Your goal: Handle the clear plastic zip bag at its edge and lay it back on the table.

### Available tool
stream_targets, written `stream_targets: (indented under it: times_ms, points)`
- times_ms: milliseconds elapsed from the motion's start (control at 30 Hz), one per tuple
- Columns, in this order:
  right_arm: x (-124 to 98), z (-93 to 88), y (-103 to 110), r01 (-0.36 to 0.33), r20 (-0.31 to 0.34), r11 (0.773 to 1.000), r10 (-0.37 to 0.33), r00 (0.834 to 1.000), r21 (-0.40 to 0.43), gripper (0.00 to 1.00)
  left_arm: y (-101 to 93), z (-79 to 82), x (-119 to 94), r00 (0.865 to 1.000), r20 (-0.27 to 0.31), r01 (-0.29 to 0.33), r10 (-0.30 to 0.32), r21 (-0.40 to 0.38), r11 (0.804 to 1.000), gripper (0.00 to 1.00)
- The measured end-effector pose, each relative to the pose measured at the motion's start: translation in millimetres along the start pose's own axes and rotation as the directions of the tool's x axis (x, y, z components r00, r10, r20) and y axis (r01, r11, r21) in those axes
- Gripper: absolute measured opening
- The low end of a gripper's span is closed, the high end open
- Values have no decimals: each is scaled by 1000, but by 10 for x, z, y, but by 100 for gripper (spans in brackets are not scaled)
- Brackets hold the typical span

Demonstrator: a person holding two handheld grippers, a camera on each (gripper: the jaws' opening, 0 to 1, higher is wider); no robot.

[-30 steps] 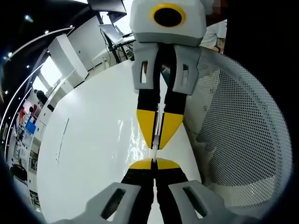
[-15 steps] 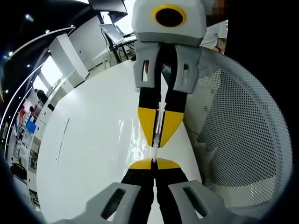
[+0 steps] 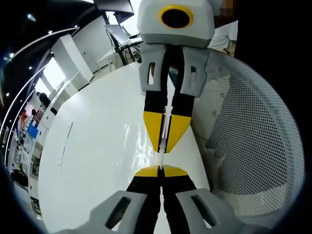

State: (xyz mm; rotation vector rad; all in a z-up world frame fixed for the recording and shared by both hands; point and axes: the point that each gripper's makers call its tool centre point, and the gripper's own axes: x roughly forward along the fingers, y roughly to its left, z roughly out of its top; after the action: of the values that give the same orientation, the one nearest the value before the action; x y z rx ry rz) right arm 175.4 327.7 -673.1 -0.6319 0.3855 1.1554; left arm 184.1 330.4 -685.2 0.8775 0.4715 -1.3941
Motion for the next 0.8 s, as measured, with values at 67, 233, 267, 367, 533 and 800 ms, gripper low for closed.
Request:
stream_targets:
  times_ms: [67,233,267,367,533,800]
  points:
    - [-3,0,-5,2,0,1000,-2,1000,0,0,4,0,-2,1000,1,-1,1,0,1000,0]
    - [-7,-5,-6,5,-2,1000,-5,1000,3,0,2,0,-2,1000,3,1,-1,0,1000,0]
    - [-7,-6,-6,5,-2,1000,-5,1000,3,0,1,-1,-2,1000,3,3,-3,0,1000,0]
    - [-10,-8,-8,6,-3,1000,-6,1000,6,0,0,0,-2,1000,2,5,-5,2,1000,0]
    - [-20,-15,-2,10,-6,1000,-10,1000,10,0,-3,5,3,1000,6,9,-9,4,1000,0]
    - [-30,-23,-10,13,-9,1000,-13,1000,12,0,5,5,2,1000,7,8,-8,8,1000,0]
